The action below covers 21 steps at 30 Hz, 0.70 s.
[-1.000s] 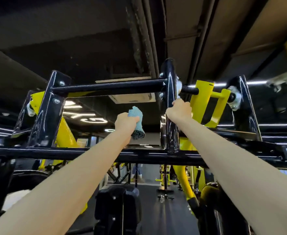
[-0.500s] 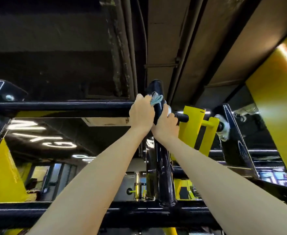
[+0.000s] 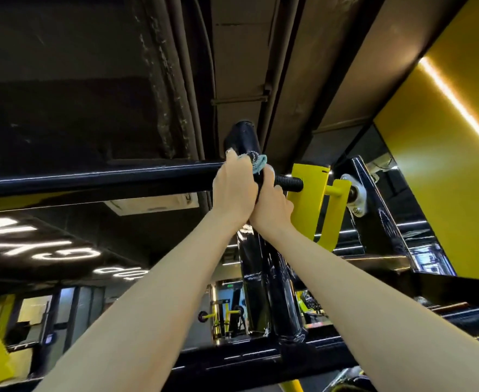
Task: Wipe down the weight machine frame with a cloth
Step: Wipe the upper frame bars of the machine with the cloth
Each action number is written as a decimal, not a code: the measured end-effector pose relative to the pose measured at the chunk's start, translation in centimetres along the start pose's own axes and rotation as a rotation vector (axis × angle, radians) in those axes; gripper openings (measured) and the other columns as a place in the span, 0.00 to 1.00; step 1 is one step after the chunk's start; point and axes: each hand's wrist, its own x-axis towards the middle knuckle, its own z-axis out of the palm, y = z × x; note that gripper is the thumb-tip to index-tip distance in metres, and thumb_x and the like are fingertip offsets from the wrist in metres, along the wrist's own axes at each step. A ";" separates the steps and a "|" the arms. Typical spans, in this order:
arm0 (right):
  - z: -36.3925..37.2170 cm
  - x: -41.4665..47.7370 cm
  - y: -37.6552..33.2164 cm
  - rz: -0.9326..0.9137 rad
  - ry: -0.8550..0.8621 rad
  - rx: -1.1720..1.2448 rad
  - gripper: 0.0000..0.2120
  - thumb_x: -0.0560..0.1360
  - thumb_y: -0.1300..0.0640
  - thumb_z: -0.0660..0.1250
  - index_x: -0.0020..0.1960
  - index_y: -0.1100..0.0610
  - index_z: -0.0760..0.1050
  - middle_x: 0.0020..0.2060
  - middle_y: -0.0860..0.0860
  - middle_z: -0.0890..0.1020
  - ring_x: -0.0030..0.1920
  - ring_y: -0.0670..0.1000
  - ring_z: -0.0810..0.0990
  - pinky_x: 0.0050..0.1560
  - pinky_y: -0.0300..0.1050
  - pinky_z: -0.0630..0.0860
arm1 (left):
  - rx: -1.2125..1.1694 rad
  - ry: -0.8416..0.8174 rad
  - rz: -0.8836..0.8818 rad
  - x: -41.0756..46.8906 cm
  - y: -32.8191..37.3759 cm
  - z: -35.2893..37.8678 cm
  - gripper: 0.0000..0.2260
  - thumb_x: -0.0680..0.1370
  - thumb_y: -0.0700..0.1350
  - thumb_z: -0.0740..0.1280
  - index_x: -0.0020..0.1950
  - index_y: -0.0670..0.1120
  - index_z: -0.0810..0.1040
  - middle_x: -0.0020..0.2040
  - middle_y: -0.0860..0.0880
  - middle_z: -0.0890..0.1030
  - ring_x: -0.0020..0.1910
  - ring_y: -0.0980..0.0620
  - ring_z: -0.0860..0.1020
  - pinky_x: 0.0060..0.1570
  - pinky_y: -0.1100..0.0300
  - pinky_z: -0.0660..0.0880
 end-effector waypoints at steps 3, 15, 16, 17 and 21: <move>0.2 -0.1 0.0 -0.017 -0.032 0.034 0.37 0.77 0.49 0.65 0.77 0.49 0.45 0.62 0.55 0.77 0.65 0.57 0.72 0.69 0.62 0.61 | -0.022 0.069 -0.095 2.9 0.3 -0.3 0.08 0.80 0.39 0.59 0.55 0.39 0.75 0.55 0.42 0.72 0.51 0.45 0.76 0.42 0.61 0.66; -1.5 0.4 -0.4 0.108 -0.018 -0.085 0.42 0.75 0.45 0.67 0.78 0.60 0.48 0.62 0.55 0.78 0.70 0.58 0.69 0.74 0.63 0.45 | -0.187 0.087 -0.118 2.2 0.4 0.3 0.06 0.79 0.37 0.59 0.50 0.38 0.75 0.52 0.42 0.72 0.46 0.45 0.76 0.45 0.54 0.76; -1.6 0.4 -0.3 0.117 -0.004 -0.089 0.35 0.75 0.47 0.66 0.76 0.59 0.56 0.59 0.54 0.80 0.68 0.58 0.71 0.74 0.63 0.46 | -0.200 0.067 -0.104 1.3 0.2 0.4 0.06 0.80 0.37 0.59 0.51 0.38 0.76 0.53 0.42 0.72 0.47 0.45 0.76 0.46 0.54 0.76; -1.6 0.4 -0.2 0.099 0.016 -0.116 0.27 0.75 0.48 0.65 0.70 0.57 0.65 0.56 0.53 0.81 0.65 0.57 0.74 0.74 0.63 0.49 | -0.208 0.049 -0.078 0.3 -0.2 0.5 0.06 0.79 0.37 0.59 0.50 0.38 0.76 0.53 0.42 0.73 0.47 0.45 0.76 0.45 0.55 0.75; -1.5 -0.2 -0.3 0.054 0.035 -0.173 0.19 0.72 0.41 0.67 0.55 0.53 0.73 0.49 0.50 0.82 0.56 0.55 0.78 0.70 0.58 0.57 | -0.186 -0.037 -0.084 -1.2 -1.9 -0.2 0.08 0.76 0.33 0.58 0.39 0.43 0.69 0.45 0.45 0.70 0.42 0.47 0.72 0.38 0.60 0.63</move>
